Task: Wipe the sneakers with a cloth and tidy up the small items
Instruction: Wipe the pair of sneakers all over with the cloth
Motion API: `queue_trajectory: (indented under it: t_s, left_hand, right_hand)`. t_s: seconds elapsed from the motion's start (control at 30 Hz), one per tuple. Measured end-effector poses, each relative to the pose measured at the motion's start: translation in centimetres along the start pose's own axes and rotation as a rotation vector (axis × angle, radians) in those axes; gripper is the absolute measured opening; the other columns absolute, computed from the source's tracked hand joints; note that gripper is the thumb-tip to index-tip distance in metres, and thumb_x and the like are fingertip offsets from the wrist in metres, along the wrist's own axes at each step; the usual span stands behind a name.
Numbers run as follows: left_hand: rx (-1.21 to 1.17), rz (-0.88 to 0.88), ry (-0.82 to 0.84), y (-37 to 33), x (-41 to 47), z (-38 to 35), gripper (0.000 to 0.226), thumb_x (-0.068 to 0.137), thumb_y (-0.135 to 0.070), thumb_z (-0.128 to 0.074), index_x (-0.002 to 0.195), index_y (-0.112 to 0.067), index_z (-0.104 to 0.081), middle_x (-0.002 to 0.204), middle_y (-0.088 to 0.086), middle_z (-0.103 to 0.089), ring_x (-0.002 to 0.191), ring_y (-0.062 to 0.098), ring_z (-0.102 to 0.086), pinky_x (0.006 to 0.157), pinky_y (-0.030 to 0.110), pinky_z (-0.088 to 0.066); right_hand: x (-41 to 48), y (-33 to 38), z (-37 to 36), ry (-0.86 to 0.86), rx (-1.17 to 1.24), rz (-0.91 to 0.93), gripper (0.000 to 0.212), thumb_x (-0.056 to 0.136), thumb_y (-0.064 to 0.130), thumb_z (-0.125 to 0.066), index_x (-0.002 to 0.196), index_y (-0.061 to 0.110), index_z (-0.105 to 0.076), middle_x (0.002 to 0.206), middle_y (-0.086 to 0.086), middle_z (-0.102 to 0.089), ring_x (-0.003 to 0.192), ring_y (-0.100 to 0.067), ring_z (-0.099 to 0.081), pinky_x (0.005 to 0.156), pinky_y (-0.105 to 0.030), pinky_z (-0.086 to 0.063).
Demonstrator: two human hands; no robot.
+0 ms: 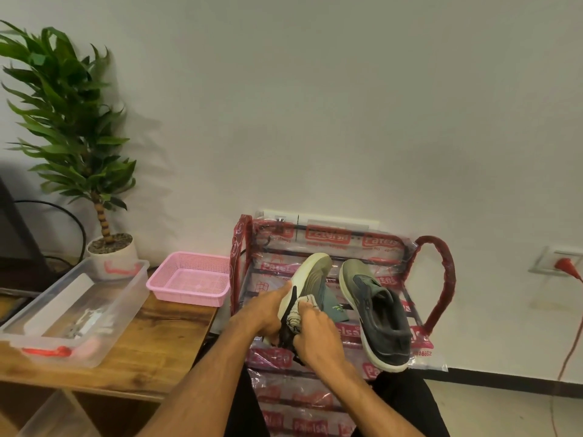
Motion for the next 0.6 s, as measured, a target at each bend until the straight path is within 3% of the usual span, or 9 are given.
queue_trajectory:
  t_s: [0.1, 0.17, 0.43, 0.6]
  left_hand:
    - [0.015, -0.007, -0.01, -0.1, 0.0, 0.0, 0.109, 0.08, 0.003, -0.068, 0.154, -0.037, 0.001, 0.149, 0.016, -0.038, 0.135, 0.033, -0.04, 0.106, 0.041, -0.042]
    - [0.022, -0.009, -0.014, -0.1, 0.1, -0.1, 0.11, 0.079, 0.0, -0.069, 0.154, -0.038, 0.002, 0.147, 0.016, -0.041, 0.131, 0.032, -0.044, 0.105, 0.042, -0.044]
    - [-0.013, -0.006, -0.034, -0.2, -0.2, 0.3, 0.099, 0.082, 0.006, -0.061, 0.154, -0.032, -0.004, 0.134, 0.017, -0.049, 0.114, 0.031, -0.056, 0.089, 0.038, -0.054]
    - [-0.025, -0.003, -0.05, -0.2, -0.3, 0.3, 0.094, 0.084, 0.003, -0.06, 0.153, -0.032, -0.008, 0.137, 0.019, -0.046, 0.123, 0.034, -0.051, 0.097, 0.041, -0.049]
  right_hand:
    - [-2.5, 0.4, -0.9, 0.017, 0.11, 0.025, 0.049, 0.08, -0.005, -0.046, 0.125, 0.012, -0.044, 0.109, -0.008, -0.061, 0.098, -0.024, -0.058, 0.071, -0.033, -0.04]
    - [-2.6, 0.3, -1.2, -0.029, 0.204, 0.014, 0.056, 0.076, -0.008, -0.046, 0.126, 0.017, -0.047, 0.106, -0.004, -0.064, 0.09, -0.02, -0.061, 0.072, -0.035, -0.049]
    - [1.1, 0.1, -0.9, -0.132, 0.248, -0.066, 0.052, 0.076, -0.006, -0.049, 0.123, 0.017, -0.054, 0.094, -0.004, -0.07, 0.085, -0.024, -0.066, 0.065, -0.034, -0.052]
    - [1.7, 0.2, -0.8, -0.154, 0.261, -0.088, 0.038, 0.076, -0.002, -0.047, 0.103, 0.022, -0.06, 0.085, -0.001, -0.069, 0.078, -0.024, -0.065, 0.065, -0.041, -0.056]
Point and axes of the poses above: each hand's wrist, its own x-axis towards the middle knuckle, its own z-axis out of the back of the hand, y = z × x, the point moved 5 cm from there along x, towards the middle knuckle
